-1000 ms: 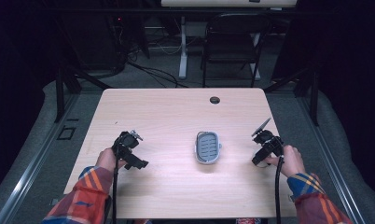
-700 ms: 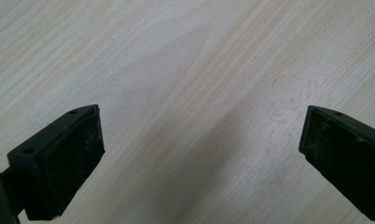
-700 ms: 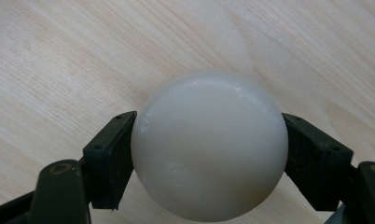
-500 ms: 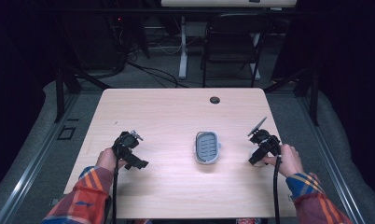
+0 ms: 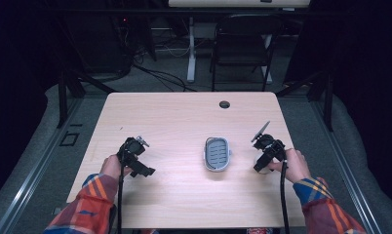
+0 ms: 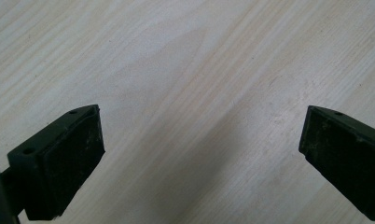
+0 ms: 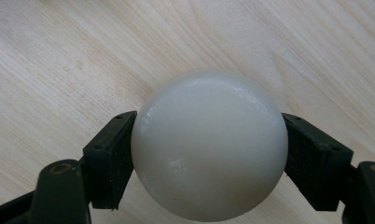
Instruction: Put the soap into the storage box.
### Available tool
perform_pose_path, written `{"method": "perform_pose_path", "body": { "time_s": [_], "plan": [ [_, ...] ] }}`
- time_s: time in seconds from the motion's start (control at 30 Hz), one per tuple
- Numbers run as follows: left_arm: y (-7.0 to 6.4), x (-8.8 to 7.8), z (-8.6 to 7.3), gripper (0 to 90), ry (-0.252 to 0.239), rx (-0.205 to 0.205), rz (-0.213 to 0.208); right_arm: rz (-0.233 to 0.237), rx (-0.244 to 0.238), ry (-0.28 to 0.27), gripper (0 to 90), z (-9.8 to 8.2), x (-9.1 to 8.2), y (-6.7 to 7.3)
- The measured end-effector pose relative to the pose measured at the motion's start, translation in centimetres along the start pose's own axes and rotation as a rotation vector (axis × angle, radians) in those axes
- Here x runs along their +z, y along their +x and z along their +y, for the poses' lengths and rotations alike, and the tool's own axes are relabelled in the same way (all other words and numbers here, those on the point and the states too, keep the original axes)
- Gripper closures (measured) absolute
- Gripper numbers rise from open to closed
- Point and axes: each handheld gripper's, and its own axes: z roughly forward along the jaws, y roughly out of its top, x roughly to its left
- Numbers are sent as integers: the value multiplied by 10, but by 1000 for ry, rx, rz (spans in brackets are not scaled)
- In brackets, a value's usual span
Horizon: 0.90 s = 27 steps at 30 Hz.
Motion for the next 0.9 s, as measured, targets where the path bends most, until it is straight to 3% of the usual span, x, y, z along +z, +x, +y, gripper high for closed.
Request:
{"method": "perform_pose_path", "body": {
  "time_s": [0.03, 0.1, 0.17, 0.5, 0.7, 0.9],
  "plan": [
    [0, 0, 0, 0, 0, 0, 0, 3, 10, -22, 238, 0, 2, 1],
    [0, 1, 0, 0, 0, -1, 1, 1, -20, 15, 238, 5, 0, 1],
    [0, 1, 0, 0, 1, -1, 1, 7, -4, -16, 238, 6, 3, 4],
    [0, 1, 0, 0, 0, -2, 1, 0, -74, 31, 238, 21, -2, 11],
    [0, 1, 0, 0, 4, -2, 1, 12, -64, -3, 238, 25, 0, 16],
    [1, 1, 0, 0, 4, -1, 1, 9, -95, 3, 239, 33, -2, 18]
  ]
}}
